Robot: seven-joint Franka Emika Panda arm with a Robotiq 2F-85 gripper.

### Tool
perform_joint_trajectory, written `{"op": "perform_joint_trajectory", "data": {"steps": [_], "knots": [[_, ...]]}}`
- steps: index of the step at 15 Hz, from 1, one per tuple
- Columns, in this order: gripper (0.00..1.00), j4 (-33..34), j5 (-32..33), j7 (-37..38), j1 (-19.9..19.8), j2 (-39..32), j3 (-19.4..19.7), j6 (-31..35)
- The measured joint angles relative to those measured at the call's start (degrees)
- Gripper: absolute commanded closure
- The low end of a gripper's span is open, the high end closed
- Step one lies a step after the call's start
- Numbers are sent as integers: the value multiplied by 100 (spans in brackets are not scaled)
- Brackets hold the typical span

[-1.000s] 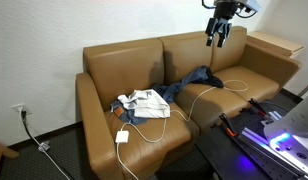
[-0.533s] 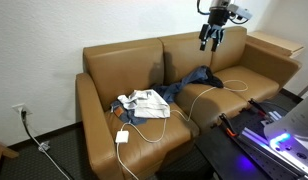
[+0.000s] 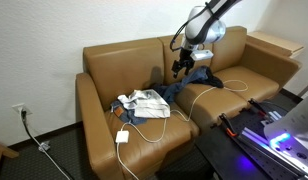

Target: Move the cloth to the right

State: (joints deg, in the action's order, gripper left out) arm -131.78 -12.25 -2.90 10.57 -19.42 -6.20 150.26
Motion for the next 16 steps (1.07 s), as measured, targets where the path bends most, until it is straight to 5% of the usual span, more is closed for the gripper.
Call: {"op": "perform_joint_trajectory", "data": {"steps": [3, 7, 11, 16], "knots": [[0, 293, 272, 381, 60, -683, -21, 693], [0, 316, 16, 336, -248, -370, -403, 735], [0, 302, 90, 478, -265, -315, -357, 702], [0, 750, 104, 422, -497, -1454, -205, 721]]}}
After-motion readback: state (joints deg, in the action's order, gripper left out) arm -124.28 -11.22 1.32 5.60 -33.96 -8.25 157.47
